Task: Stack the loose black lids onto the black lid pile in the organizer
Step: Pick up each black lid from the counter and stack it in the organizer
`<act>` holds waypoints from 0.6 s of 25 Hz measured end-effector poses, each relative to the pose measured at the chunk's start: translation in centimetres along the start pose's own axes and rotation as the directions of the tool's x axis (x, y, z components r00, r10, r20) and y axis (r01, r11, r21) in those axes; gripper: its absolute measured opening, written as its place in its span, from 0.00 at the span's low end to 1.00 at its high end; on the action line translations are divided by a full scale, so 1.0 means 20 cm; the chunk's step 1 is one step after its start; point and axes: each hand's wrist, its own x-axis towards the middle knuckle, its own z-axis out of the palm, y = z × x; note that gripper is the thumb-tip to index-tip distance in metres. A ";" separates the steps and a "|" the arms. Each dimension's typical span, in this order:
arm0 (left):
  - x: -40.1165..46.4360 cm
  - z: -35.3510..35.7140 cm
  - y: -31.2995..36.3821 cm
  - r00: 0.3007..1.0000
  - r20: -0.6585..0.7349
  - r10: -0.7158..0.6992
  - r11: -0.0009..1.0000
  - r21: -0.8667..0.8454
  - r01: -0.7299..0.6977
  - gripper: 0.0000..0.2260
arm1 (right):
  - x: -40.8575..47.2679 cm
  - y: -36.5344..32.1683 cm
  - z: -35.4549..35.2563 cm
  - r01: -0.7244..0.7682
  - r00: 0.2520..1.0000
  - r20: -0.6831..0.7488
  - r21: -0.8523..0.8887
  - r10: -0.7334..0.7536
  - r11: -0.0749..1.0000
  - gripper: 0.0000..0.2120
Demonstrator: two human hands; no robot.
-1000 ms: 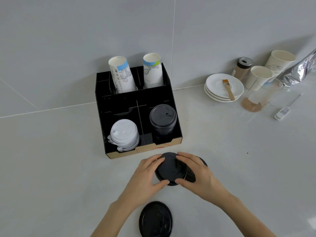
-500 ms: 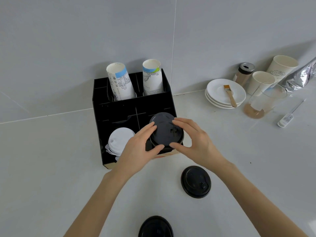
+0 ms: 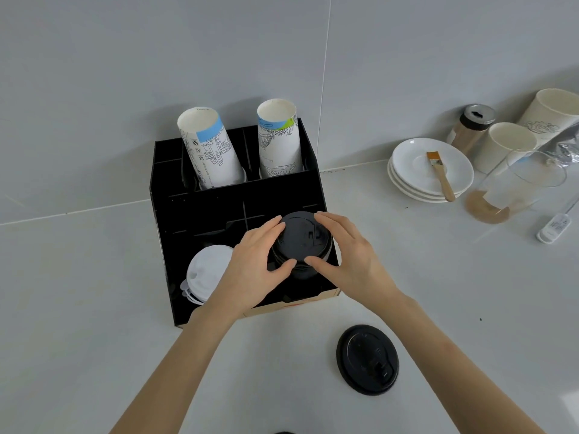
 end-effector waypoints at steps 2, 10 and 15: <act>0.00 0.01 -0.01 1.000 0.010 -0.015 1.000 -0.007 0.015 0.26 | -0.01 0.02 0.02 -0.018 1.000 -0.003 0.006 0.018 1.000 0.28; -0.02 0.06 0.00 0.999 0.013 -0.044 0.999 -0.013 0.044 0.27 | -0.06 0.05 0.06 -0.034 0.997 -0.071 0.046 0.037 0.998 0.27; -0.03 0.05 0.01 0.999 0.013 -0.049 0.998 -0.045 0.050 0.26 | -0.06 0.05 0.08 -0.019 0.996 -0.090 0.039 0.023 0.999 0.27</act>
